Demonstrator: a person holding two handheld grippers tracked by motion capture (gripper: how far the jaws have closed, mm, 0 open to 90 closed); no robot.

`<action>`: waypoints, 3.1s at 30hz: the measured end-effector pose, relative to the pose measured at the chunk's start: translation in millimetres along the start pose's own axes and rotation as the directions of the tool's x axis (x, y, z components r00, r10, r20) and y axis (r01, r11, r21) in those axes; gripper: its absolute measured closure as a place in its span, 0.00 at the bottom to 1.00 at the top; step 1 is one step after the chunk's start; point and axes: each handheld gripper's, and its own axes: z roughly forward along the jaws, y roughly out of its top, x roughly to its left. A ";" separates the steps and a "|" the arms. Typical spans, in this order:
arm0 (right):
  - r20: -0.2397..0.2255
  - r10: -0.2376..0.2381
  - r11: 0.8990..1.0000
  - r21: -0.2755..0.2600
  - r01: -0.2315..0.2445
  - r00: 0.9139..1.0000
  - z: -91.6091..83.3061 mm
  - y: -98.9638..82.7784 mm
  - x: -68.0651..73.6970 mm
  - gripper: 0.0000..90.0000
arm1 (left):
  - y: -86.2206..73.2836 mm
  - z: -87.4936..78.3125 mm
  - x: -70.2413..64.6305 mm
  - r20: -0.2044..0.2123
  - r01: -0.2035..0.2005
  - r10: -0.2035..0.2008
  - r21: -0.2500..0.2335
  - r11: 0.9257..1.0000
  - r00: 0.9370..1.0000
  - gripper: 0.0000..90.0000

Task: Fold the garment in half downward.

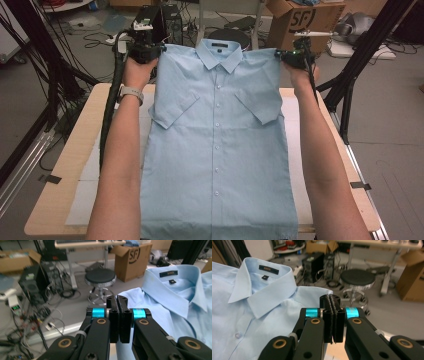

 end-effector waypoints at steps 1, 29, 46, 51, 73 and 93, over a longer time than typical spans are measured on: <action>0.003 0.001 1.000 -0.018 -0.001 1.000 -1.7 4.7 0.1 1.00 | 4.7 -1.2 0.8 -0.003 0.003 -0.003 -0.014 1.000 1.000 0.99; -0.102 -0.017 0.999 -0.050 0.012 0.995 -47.7 -8.5 22.7 1.00 | -18.2 -45.3 -26.9 0.087 0.022 -0.019 -0.024 0.999 0.996 0.99; -0.194 -0.040 0.999 -0.003 0.041 0.980 -69.1 -64.8 50.6 0.99 | -85.3 -75.4 -55.2 0.158 0.056 -0.054 -0.009 0.998 0.986 0.99; -0.225 -0.039 0.998 0.031 0.048 0.974 -76.1 -84.8 59.9 0.99 | -102.2 -84.0 -62.3 0.180 0.056 -0.056 0.005 0.998 0.982 0.99; -0.350 -0.054 0.994 0.068 0.083 0.935 -120.2 -171.4 81.4 1.00 | -184.8 -137.4 -71.4 0.256 0.129 -0.138 0.052 0.990 0.957 0.99; -0.366 -0.073 0.989 0.090 0.114 0.928 -161.4 -224.2 89.1 1.00 | -235.5 -178.6 -68.5 0.288 0.171 -0.186 0.077 0.982 0.939 0.99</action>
